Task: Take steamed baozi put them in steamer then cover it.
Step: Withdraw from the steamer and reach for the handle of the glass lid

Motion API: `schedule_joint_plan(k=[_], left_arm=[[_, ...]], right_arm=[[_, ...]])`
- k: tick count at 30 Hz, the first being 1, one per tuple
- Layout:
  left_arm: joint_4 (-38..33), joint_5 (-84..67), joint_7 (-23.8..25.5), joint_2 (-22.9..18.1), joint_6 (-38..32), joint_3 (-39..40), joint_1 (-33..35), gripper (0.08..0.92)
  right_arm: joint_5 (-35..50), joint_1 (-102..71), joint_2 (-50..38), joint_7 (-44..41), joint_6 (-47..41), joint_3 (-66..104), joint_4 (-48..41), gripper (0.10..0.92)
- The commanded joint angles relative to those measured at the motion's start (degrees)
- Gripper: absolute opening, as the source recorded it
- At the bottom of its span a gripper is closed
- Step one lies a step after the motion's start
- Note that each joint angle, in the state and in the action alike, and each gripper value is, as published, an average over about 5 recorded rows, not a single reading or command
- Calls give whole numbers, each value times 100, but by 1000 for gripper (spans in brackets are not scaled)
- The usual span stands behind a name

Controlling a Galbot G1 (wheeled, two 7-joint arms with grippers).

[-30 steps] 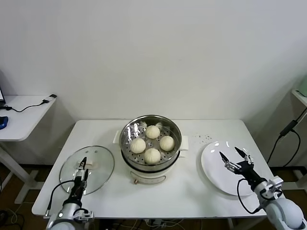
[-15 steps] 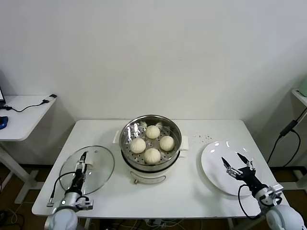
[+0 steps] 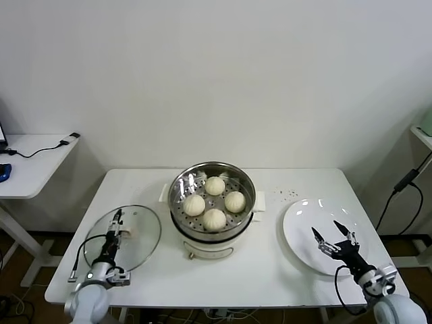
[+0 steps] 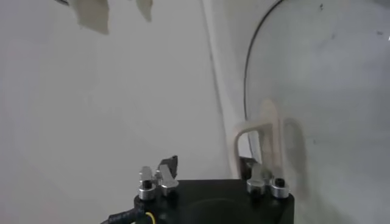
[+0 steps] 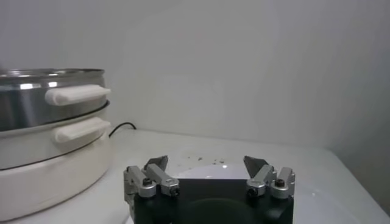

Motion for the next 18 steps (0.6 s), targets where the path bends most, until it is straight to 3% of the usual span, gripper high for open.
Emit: schedule_joint_plan(k=[1, 11, 15, 18], left_arm=[[189, -323, 20, -11, -121, -19, -138, 579], [-44, -639, 19, 34, -166, -19, -22, 285], [-643, -958, 120, 159, -56, 26, 221, 174], [-1376, -1226, 285, 347, 209, 65, 587, 147]], right_arm=[[-217, 0, 23, -33, 54, -5, -77, 823], [-308, 9, 59, -103, 137, 8, -159, 823], [-316, 17, 51, -115, 148, 14, -181, 823], [-309, 40, 41, -117, 156, 27, -199, 823]])
